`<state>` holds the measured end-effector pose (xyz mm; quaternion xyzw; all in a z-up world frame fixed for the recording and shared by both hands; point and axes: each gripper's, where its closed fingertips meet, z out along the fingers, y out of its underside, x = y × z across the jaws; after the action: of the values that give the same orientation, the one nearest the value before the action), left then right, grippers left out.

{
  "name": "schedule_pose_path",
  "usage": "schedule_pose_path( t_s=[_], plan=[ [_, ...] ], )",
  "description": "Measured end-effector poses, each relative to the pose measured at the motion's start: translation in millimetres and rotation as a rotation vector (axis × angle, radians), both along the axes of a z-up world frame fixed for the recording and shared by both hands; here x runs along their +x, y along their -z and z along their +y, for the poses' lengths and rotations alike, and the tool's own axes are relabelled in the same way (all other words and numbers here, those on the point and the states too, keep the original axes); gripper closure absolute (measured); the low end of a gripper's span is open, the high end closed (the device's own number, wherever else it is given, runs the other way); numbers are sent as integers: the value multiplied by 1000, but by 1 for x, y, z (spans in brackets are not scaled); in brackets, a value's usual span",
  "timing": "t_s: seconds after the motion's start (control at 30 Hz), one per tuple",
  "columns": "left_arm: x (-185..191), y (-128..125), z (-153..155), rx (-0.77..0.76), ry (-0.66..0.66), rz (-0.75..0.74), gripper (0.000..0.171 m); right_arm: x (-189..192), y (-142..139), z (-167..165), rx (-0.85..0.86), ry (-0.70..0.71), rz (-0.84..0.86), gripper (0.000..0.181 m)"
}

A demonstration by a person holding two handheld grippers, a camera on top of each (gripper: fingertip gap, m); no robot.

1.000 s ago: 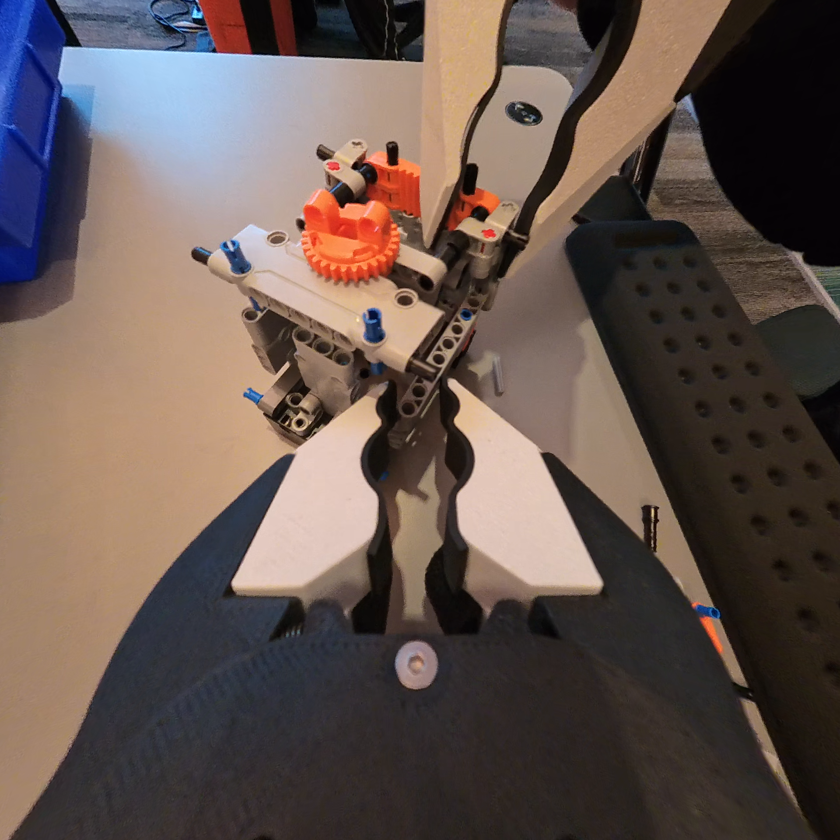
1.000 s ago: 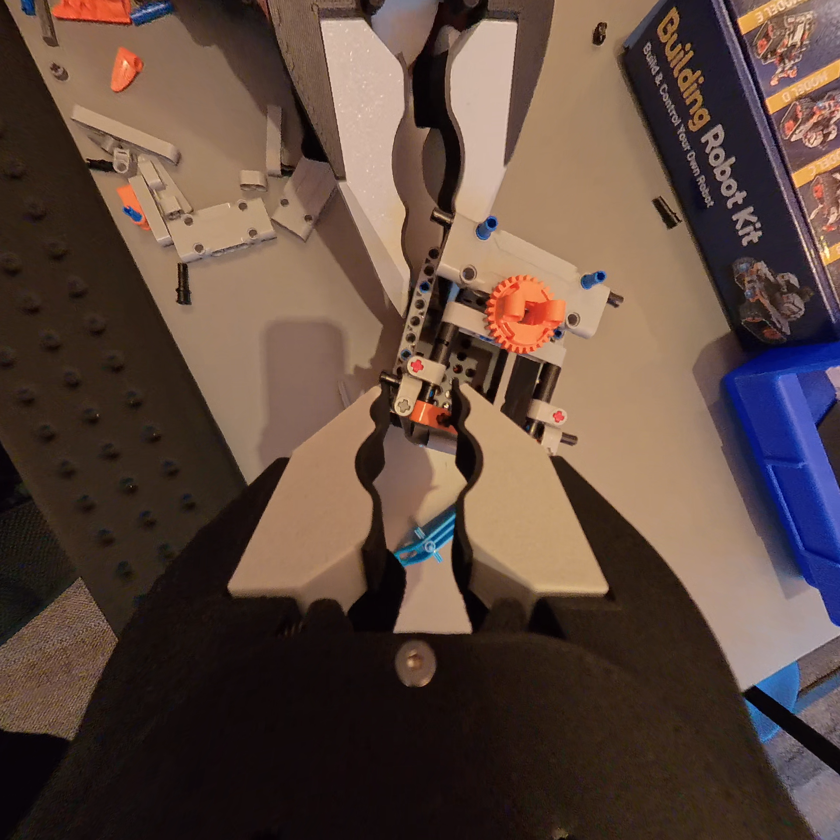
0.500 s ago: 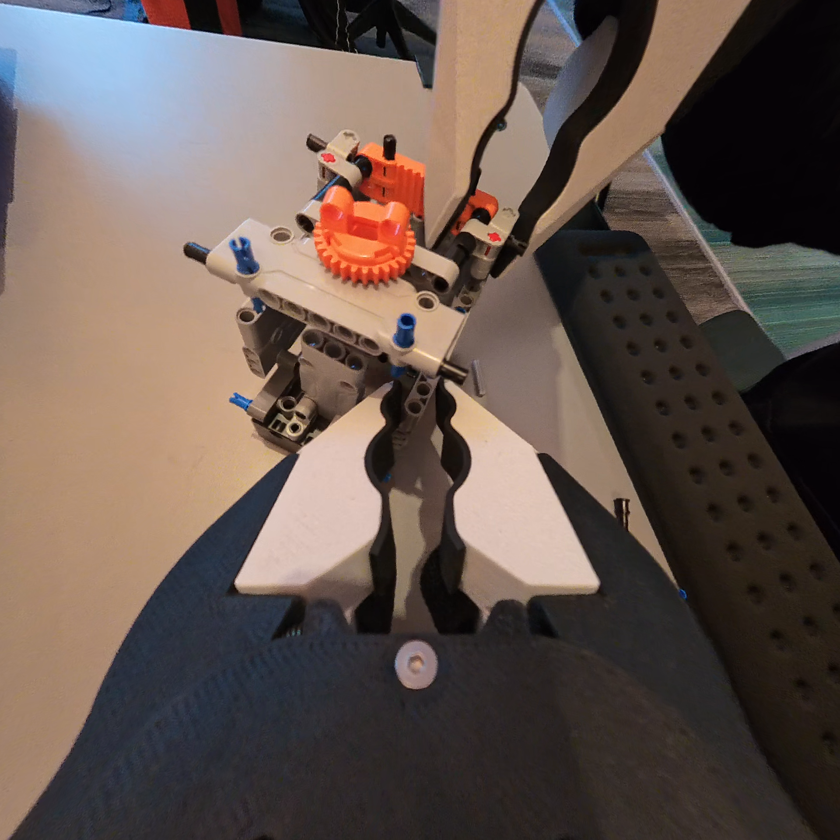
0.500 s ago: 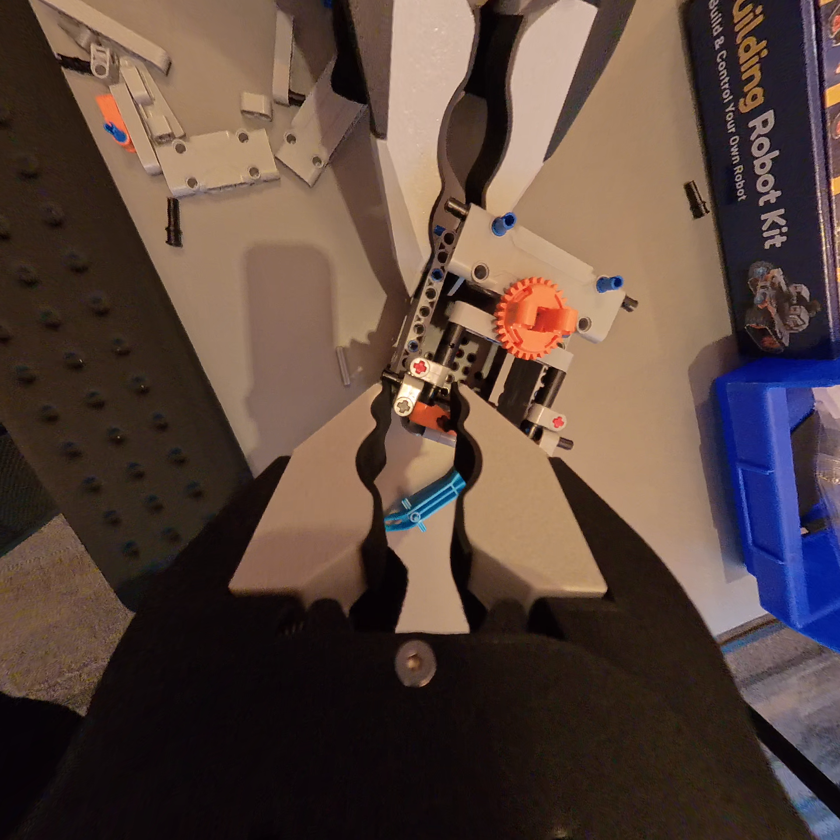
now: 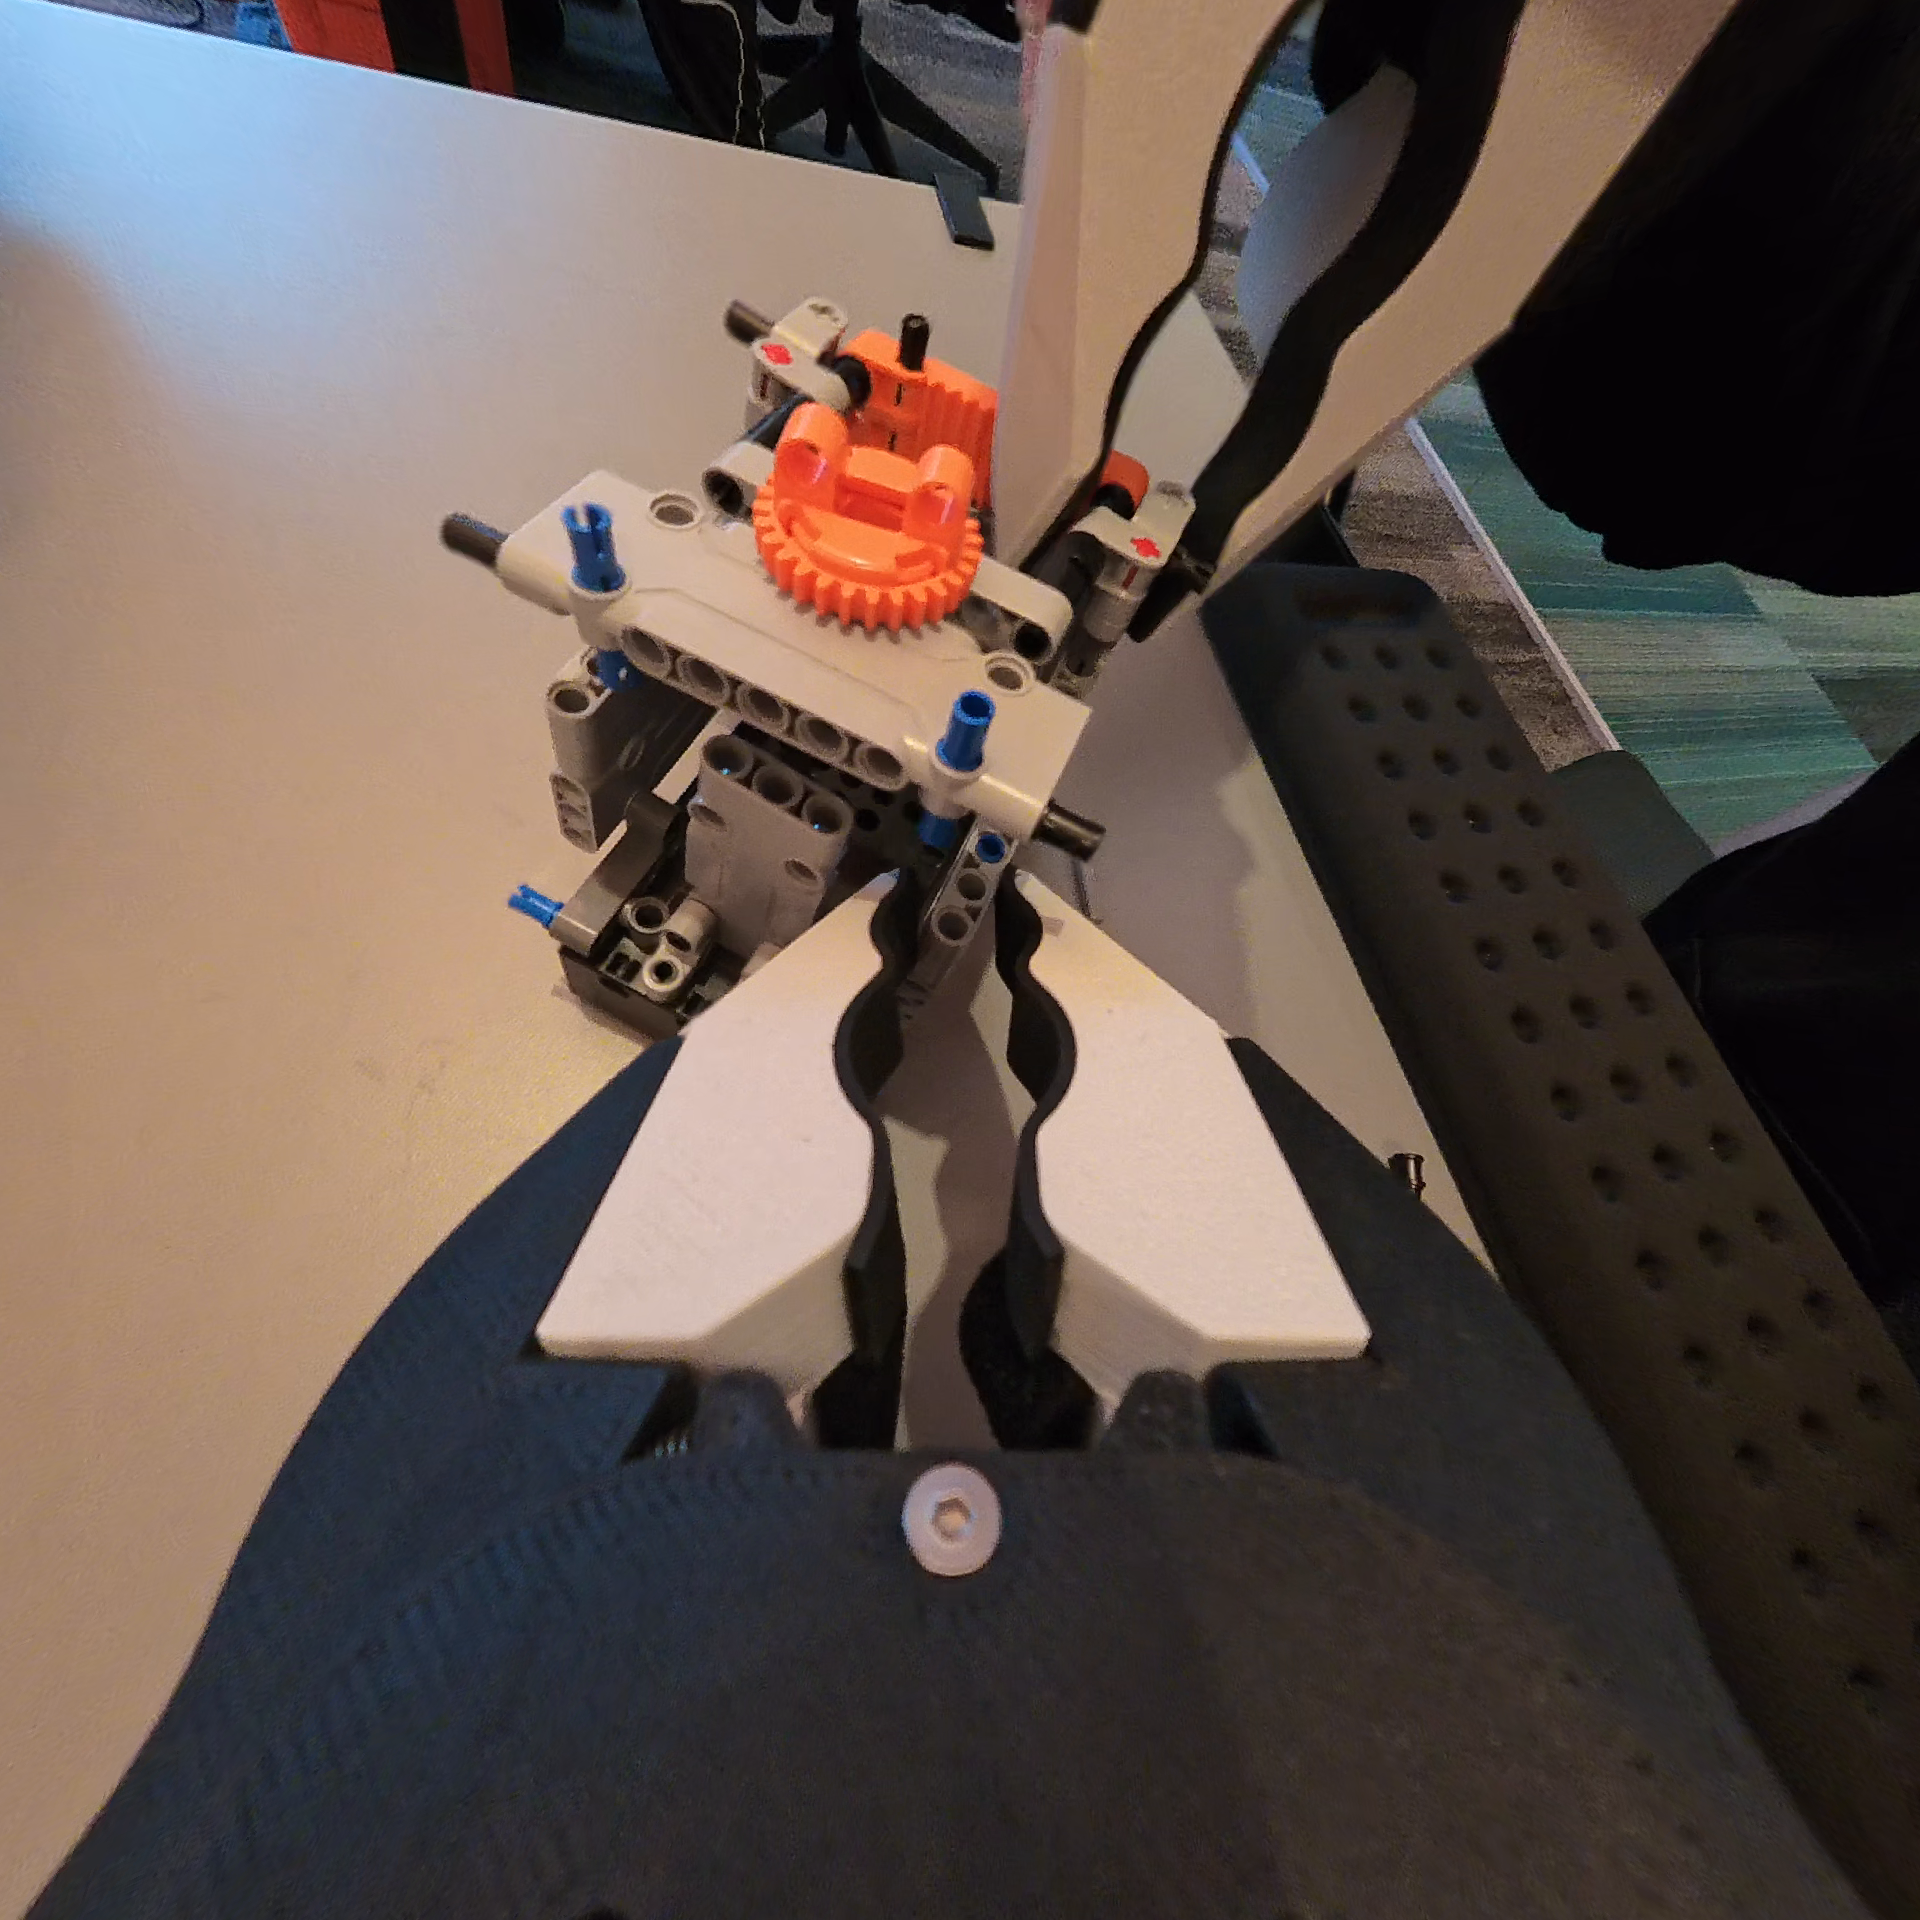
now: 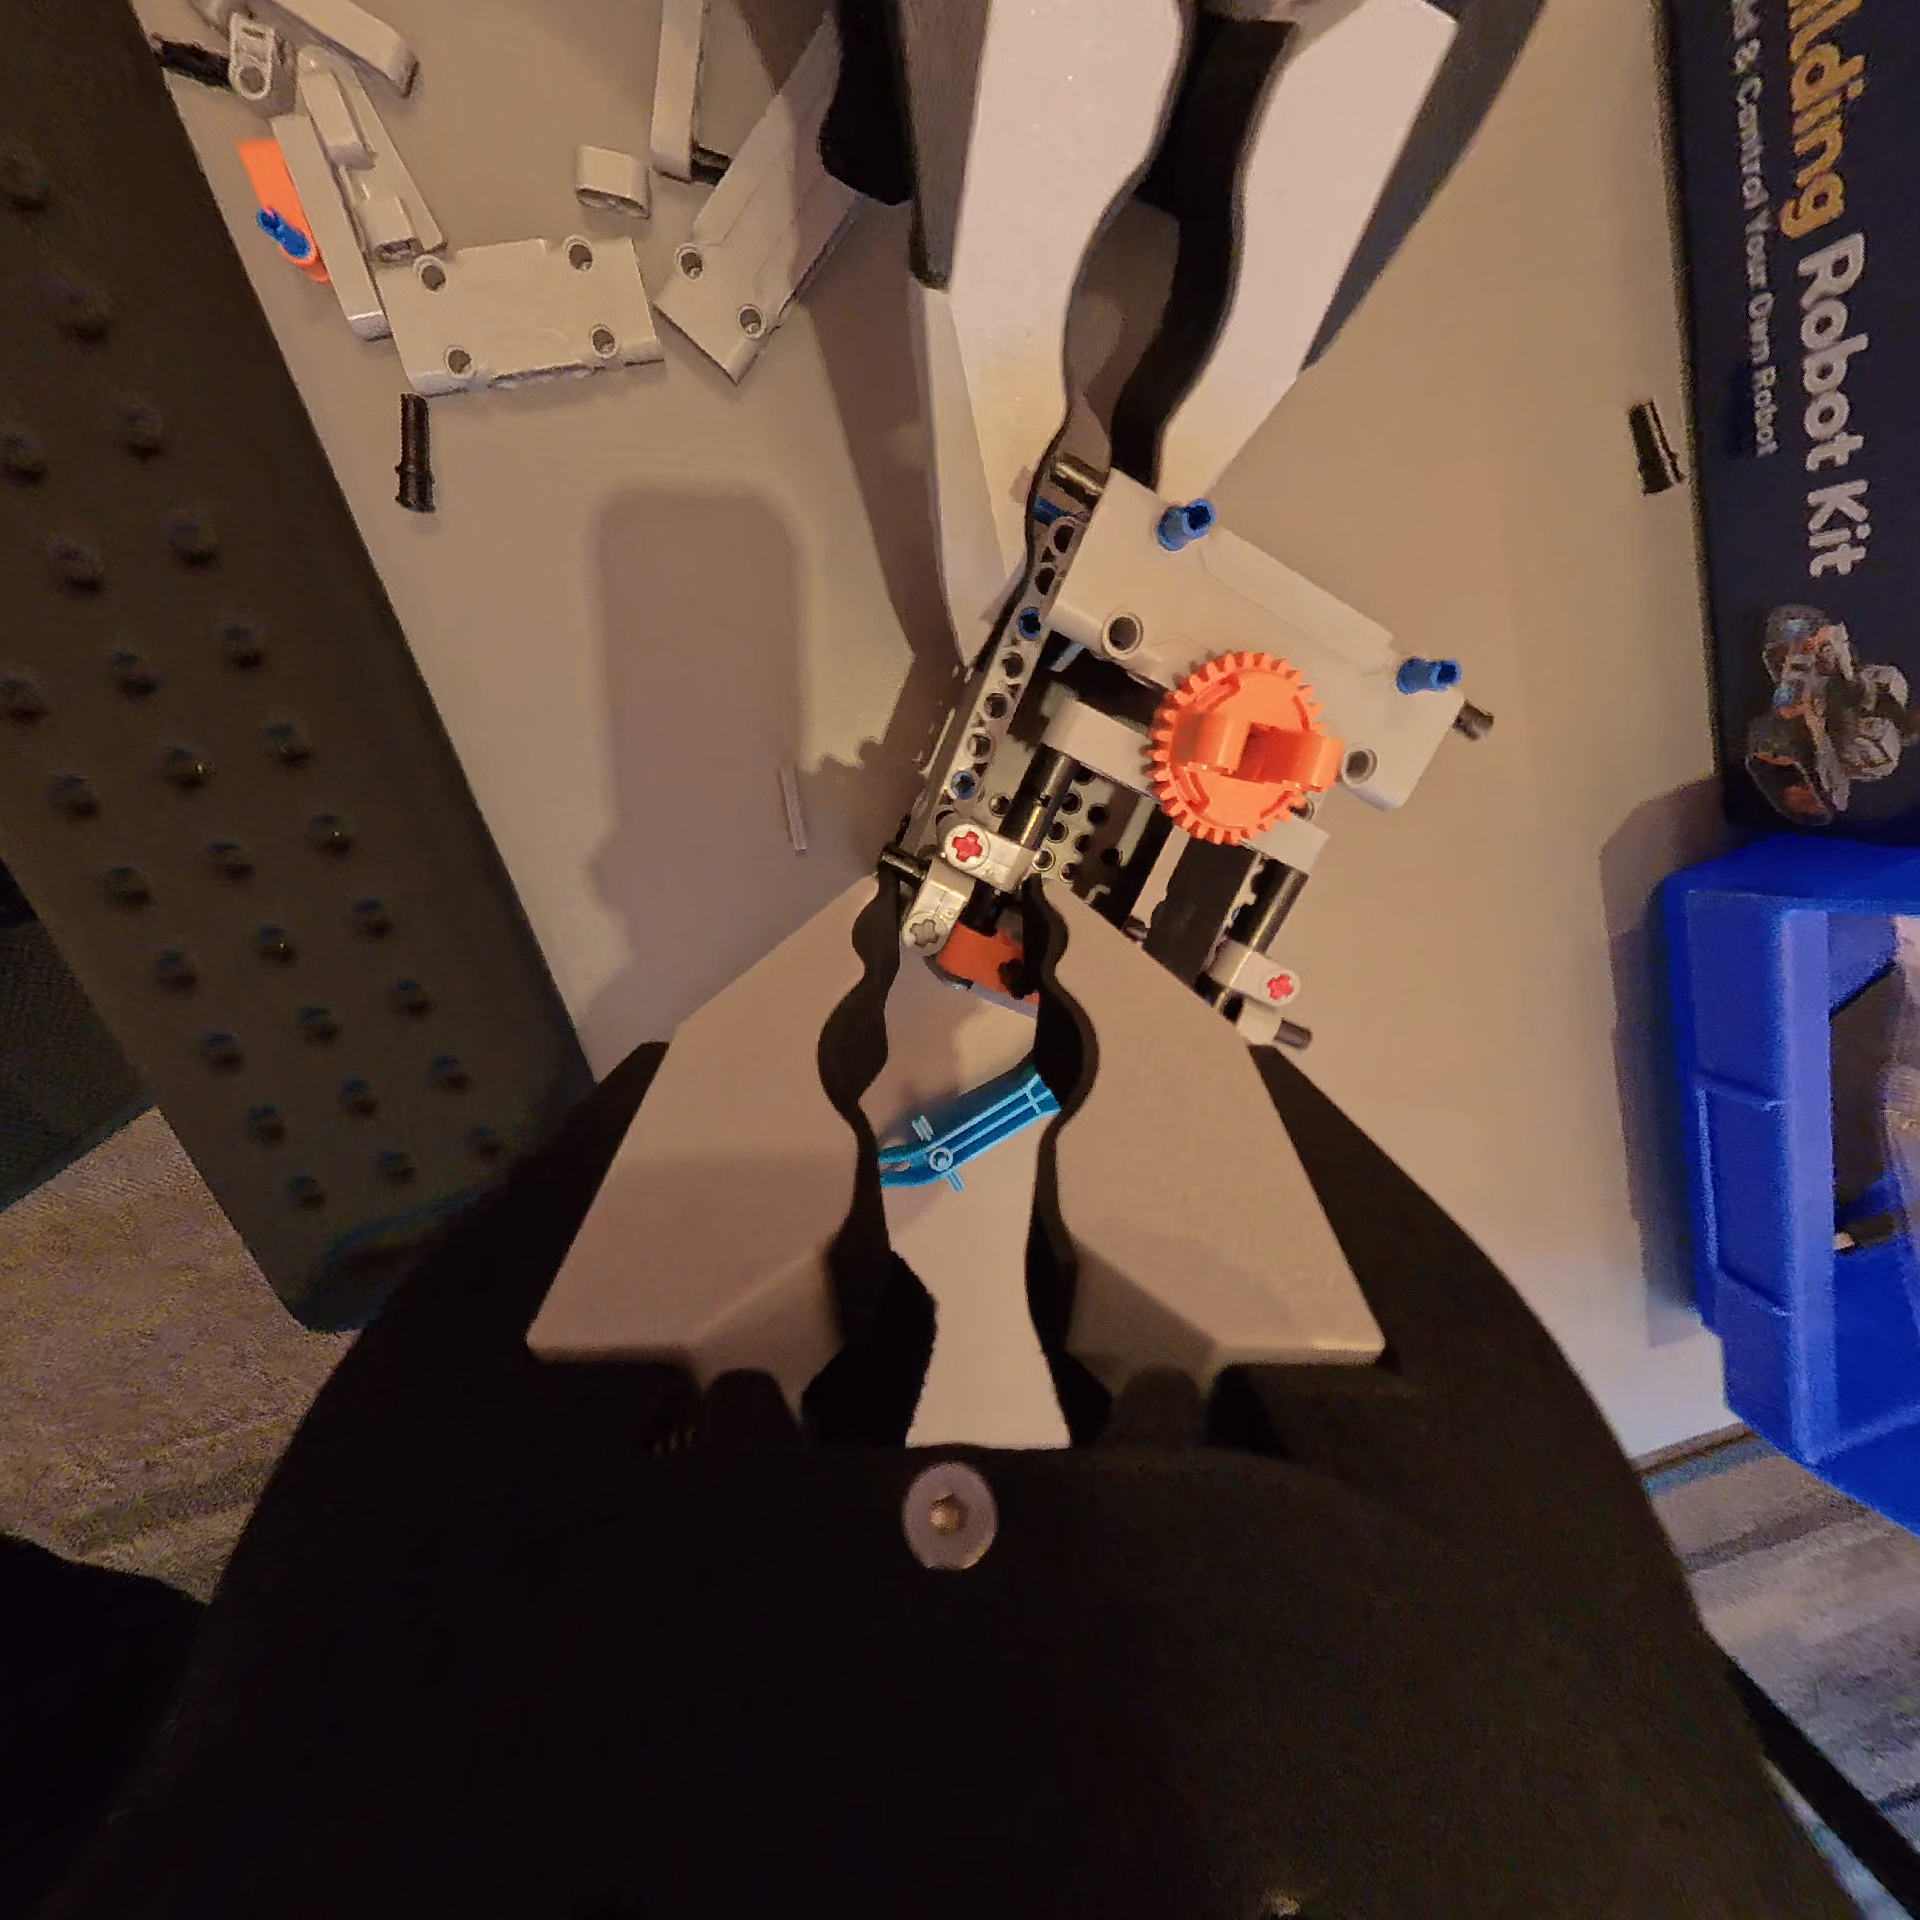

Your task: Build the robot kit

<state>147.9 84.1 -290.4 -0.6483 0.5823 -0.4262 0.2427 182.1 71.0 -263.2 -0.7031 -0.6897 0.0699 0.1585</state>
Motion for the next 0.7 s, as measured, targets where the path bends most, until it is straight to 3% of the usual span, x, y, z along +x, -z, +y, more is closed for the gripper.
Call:
schedule_pose_path(
  t_s=[0.47,0.7],
  plan=[
    [0,-1,0,19,-3,-2,162,3,8,2,19,8,-118,160],
    [0,-1,1,14,-10,-7,161,2,8,2,13,21,-78,161]
  ],
)
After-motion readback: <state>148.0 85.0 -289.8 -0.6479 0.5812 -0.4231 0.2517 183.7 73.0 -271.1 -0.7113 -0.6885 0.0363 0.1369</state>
